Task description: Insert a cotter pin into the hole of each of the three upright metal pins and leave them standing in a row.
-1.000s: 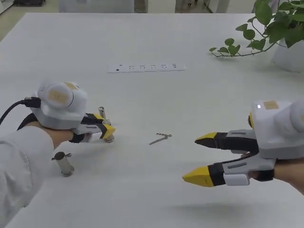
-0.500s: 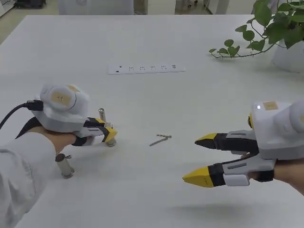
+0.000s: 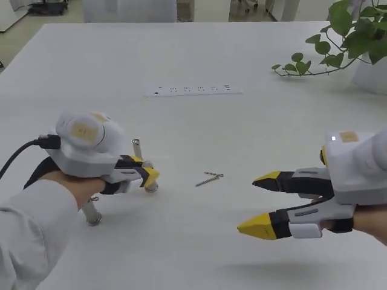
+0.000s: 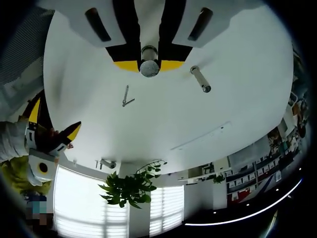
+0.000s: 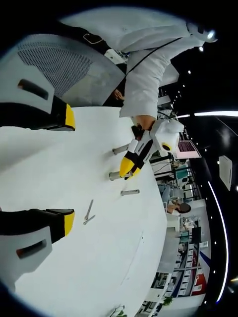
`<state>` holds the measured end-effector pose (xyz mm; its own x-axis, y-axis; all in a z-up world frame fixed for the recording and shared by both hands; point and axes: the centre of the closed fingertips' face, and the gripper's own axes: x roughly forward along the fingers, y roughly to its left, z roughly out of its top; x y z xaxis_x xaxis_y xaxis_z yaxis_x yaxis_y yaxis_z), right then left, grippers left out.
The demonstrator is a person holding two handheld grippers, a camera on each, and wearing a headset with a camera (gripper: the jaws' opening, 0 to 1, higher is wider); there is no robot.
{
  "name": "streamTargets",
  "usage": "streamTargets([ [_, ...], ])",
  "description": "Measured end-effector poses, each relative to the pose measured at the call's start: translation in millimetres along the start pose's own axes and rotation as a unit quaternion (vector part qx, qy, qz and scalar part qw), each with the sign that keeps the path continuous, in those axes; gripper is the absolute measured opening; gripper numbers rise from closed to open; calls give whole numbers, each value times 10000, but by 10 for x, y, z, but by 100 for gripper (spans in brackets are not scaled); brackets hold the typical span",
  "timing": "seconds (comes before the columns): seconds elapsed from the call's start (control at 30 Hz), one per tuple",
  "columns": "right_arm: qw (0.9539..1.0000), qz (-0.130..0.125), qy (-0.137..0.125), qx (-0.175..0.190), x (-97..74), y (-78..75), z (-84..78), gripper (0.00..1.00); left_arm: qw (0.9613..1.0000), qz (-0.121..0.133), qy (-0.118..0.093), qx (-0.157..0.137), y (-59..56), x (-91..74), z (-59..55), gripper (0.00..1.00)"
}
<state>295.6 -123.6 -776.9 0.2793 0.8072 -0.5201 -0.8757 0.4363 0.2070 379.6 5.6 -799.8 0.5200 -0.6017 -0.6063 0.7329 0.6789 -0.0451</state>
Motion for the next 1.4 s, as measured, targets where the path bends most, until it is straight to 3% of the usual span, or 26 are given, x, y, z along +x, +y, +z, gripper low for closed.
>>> streamTargets([
  [0.17,10000,39,-8,-19,26,19,12,66,10000,51,-22,-49,-158,-75,-35,10],
  [0.5,9999,113,-24,-85,62,57,52,66,9992,152,64,-370,-332,-169,-147,10],
  [0.6,9999,126,-32,-91,78,67,59,66,9983,182,89,-541,-372,-165,-201,10],
  [0.83,9998,161,-38,-104,105,82,67,66,9982,210,148,-546,-495,-106,-291,10],
  [1.03,9998,155,-49,-101,109,61,75,66,9981,191,95,-575,-630,-74,-292,10],
  [1.4,9998,166,-44,-93,113,42,63,66,9977,338,67,-581,-669,-11,-329,11],
])
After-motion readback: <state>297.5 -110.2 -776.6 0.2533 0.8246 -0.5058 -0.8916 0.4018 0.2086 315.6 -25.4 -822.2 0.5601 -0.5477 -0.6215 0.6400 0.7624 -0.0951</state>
